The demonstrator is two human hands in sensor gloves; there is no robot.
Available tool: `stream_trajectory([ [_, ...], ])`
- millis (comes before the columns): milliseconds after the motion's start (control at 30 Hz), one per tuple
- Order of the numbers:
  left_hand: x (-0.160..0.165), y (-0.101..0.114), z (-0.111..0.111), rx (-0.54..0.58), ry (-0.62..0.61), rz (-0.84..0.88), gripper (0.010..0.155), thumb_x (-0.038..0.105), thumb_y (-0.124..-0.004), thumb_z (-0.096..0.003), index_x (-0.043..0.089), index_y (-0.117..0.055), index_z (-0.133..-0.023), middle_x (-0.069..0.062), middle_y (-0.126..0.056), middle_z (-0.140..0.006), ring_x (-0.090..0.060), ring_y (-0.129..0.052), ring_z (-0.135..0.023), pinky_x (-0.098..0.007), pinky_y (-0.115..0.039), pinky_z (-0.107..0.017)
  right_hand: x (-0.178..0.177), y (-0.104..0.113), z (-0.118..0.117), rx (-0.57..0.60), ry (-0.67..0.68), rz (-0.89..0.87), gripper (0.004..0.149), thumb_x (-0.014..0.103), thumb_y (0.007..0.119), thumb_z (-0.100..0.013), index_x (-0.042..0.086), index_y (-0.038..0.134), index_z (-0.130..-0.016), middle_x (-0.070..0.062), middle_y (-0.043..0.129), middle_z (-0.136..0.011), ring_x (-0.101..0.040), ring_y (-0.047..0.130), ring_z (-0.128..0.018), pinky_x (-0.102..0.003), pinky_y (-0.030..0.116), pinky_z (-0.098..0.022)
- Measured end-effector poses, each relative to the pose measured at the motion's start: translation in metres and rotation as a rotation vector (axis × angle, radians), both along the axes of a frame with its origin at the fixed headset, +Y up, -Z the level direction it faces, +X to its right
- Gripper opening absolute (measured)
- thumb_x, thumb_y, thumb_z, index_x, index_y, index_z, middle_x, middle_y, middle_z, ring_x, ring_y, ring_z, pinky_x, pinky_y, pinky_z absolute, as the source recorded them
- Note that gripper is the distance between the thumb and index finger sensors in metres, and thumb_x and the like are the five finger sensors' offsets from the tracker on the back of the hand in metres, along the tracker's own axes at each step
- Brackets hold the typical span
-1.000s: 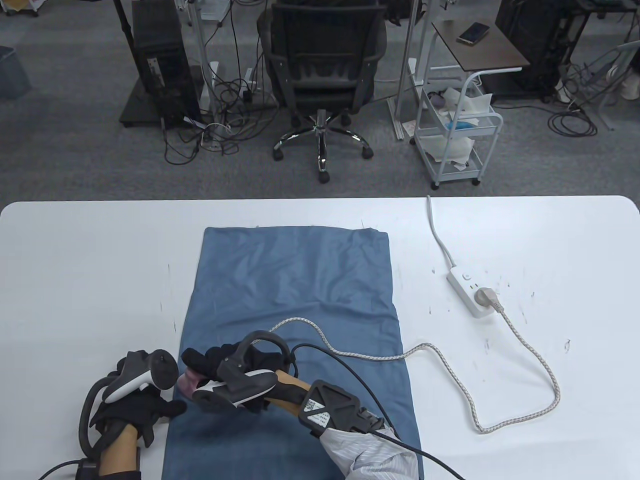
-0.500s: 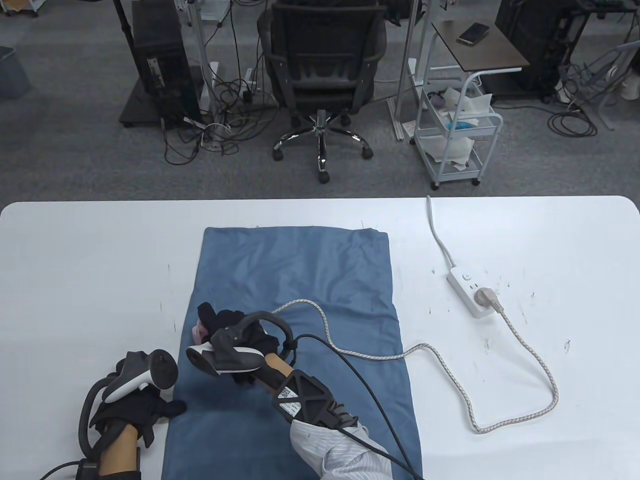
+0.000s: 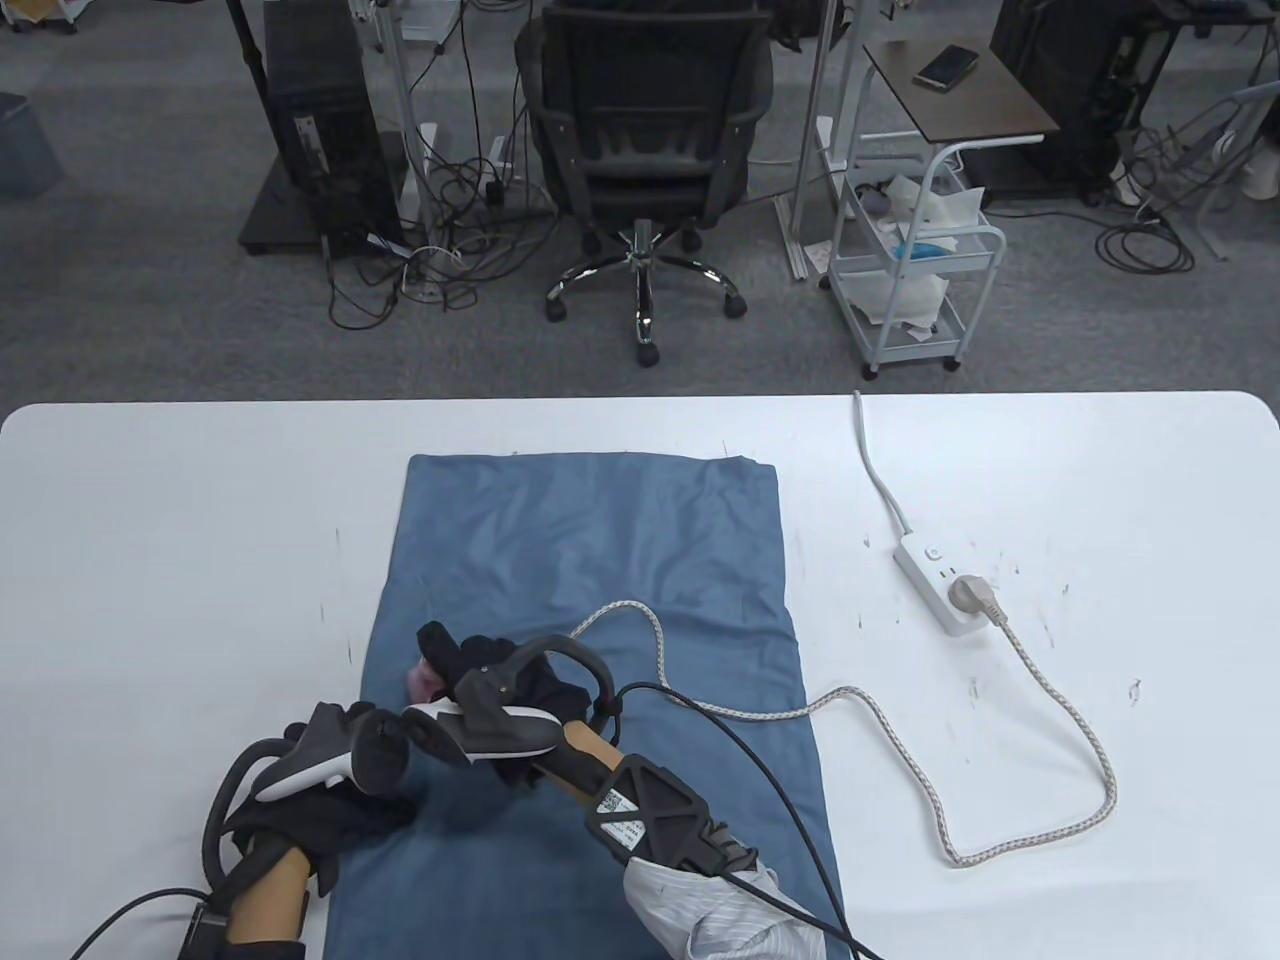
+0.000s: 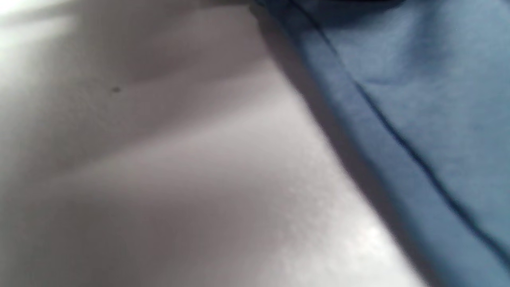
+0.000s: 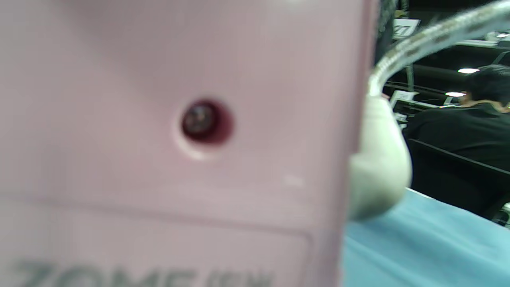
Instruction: Iron pillowcase with electric iron on table
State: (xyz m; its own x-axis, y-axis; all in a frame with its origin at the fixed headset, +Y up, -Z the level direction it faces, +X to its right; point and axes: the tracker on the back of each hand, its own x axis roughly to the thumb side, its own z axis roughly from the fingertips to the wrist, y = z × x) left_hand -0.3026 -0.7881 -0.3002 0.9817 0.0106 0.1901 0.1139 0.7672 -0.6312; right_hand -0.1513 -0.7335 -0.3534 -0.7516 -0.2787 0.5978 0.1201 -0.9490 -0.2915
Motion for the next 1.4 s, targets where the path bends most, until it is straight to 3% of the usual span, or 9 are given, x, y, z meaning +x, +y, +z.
stream_trajectory([
  [200, -0.001, 0.000, -0.001, -0.007, 0.001, 0.010, 0.093, 0.058, -0.056, -0.0492, 0.017, -0.001, -0.112, -0.018, 0.003, -0.116, -0.051, -0.003, -0.104, -0.062, -0.014, -0.072, 0.041, -0.002, -0.018, 0.128, -0.139, 0.107, 0.069, 0.044, 0.060, -0.056, 0.007, 0.042, -0.111, -0.008, 0.089, -0.076, -0.015, 0.095, -0.042, -0.031, 0.087, -0.035],
  [533, -0.002, 0.000, 0.000, -0.008, 0.006, 0.001, 0.093, 0.057, -0.056, -0.0493, 0.018, -0.001, -0.112, -0.017, 0.003, -0.117, -0.051, -0.003, -0.103, -0.062, -0.013, -0.072, 0.105, -0.002, -0.003, 0.121, -0.125, 0.134, 0.069, 0.045, 0.056, -0.056, 0.007, 0.039, -0.111, -0.006, 0.088, -0.074, -0.014, 0.094, -0.041, -0.031, 0.087, -0.034],
  [767, -0.002, 0.000, 0.000, -0.014, 0.013, 0.013, 0.093, 0.057, -0.057, -0.0492, 0.018, 0.000, -0.112, -0.017, 0.004, -0.116, -0.051, -0.002, -0.103, -0.062, -0.013, -0.072, 0.156, -0.005, -0.020, 0.112, -0.308, 0.169, 0.069, 0.045, 0.055, -0.056, 0.006, 0.038, -0.111, -0.007, 0.088, -0.074, -0.014, 0.094, -0.041, -0.031, 0.087, -0.034],
  [900, -0.002, 0.000, 0.000, -0.015, 0.014, 0.014, 0.093, 0.057, -0.057, -0.0492, 0.018, 0.000, -0.112, -0.017, 0.004, -0.116, -0.051, -0.002, -0.103, -0.062, -0.014, -0.072, 0.169, -0.002, -0.006, 0.083, -0.232, 0.185, 0.066, 0.044, 0.039, -0.057, 0.006, 0.036, -0.111, -0.008, 0.087, -0.075, -0.014, 0.094, -0.041, -0.031, 0.087, -0.034],
  [967, -0.002, 0.001, 0.000, -0.015, 0.014, 0.012, 0.093, 0.057, -0.056, -0.0492, 0.018, 0.000, -0.112, -0.016, 0.005, -0.116, -0.051, -0.002, -0.103, -0.062, -0.014, -0.072, 0.178, -0.001, 0.003, 0.084, -0.199, 0.194, 0.064, 0.042, 0.037, -0.057, 0.007, 0.036, -0.111, -0.008, 0.088, -0.074, -0.015, 0.094, -0.040, -0.032, 0.086, -0.033],
  [1400, -0.003, 0.000, 0.000, -0.021, 0.015, 0.016, 0.092, 0.057, -0.056, -0.0495, 0.018, 0.000, -0.111, -0.017, 0.005, -0.116, -0.051, -0.002, -0.103, -0.062, -0.014, -0.072, 0.259, -0.003, 0.009, 0.107, -0.492, 0.236, 0.066, 0.044, 0.046, -0.058, 0.005, 0.039, -0.111, -0.008, 0.089, -0.071, -0.015, 0.094, -0.038, -0.032, 0.087, -0.031],
])
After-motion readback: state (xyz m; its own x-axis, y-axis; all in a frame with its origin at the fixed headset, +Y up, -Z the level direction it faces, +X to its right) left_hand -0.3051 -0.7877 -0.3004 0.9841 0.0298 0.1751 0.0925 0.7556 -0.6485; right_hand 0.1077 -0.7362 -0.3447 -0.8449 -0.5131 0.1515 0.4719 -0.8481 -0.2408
